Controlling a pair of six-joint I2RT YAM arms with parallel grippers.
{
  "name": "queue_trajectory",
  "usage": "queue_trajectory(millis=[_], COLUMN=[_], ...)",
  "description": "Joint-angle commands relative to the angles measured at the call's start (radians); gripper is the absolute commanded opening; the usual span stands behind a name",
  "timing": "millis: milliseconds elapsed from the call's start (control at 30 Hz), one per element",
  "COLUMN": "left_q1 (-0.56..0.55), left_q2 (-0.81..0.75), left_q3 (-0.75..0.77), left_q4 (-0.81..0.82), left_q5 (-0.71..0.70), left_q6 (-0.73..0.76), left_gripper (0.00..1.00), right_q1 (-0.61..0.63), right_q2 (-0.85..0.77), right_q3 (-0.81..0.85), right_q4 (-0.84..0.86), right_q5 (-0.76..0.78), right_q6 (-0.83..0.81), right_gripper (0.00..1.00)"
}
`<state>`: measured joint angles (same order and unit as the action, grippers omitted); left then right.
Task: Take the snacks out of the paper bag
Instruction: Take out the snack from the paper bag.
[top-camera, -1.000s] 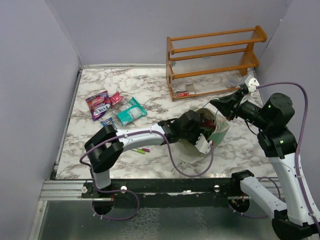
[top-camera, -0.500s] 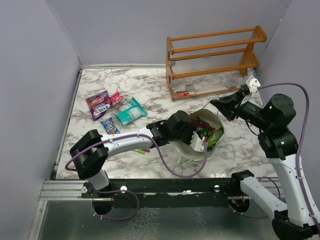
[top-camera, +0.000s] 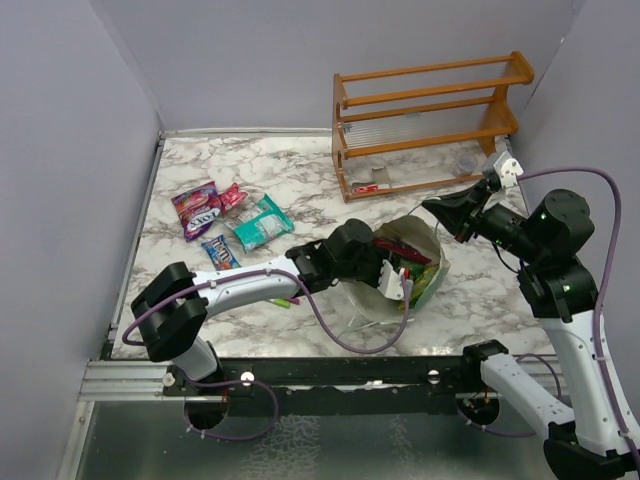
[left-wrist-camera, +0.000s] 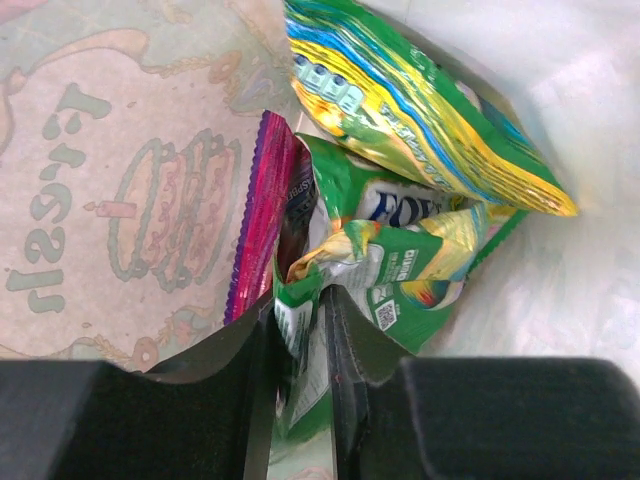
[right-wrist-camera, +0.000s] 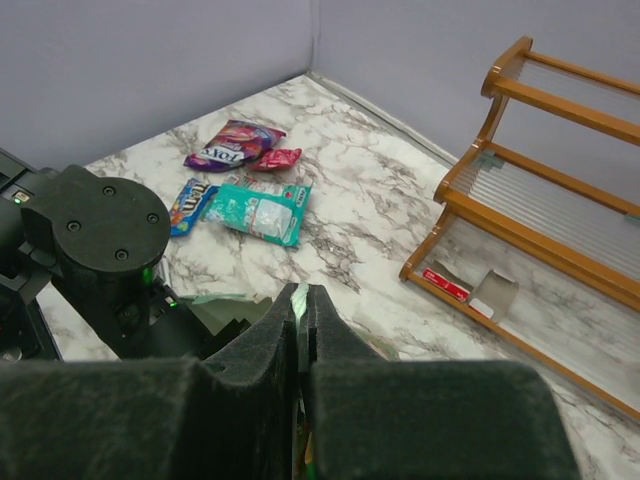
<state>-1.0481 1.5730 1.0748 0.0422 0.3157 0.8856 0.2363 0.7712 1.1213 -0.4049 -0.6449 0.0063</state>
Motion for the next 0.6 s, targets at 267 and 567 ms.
queue_trajectory(millis=[267,567], left_q1=[0.005,0.005], left_q2=[-0.054,-0.070], left_q3=[-0.024,0.027], left_q4=[0.076,0.043], left_q5=[0.057,0.096], left_q6=[-0.046,-0.060], left_gripper=[0.23,0.00], right_q1=[0.003,0.003], right_q2=[-0.021,-0.018], right_q3=[0.028,0.034], right_q4=[0.071,0.065], right_q5=[0.003,0.018], right_q6=[0.009,0.002], right_gripper=[0.02,0.02])
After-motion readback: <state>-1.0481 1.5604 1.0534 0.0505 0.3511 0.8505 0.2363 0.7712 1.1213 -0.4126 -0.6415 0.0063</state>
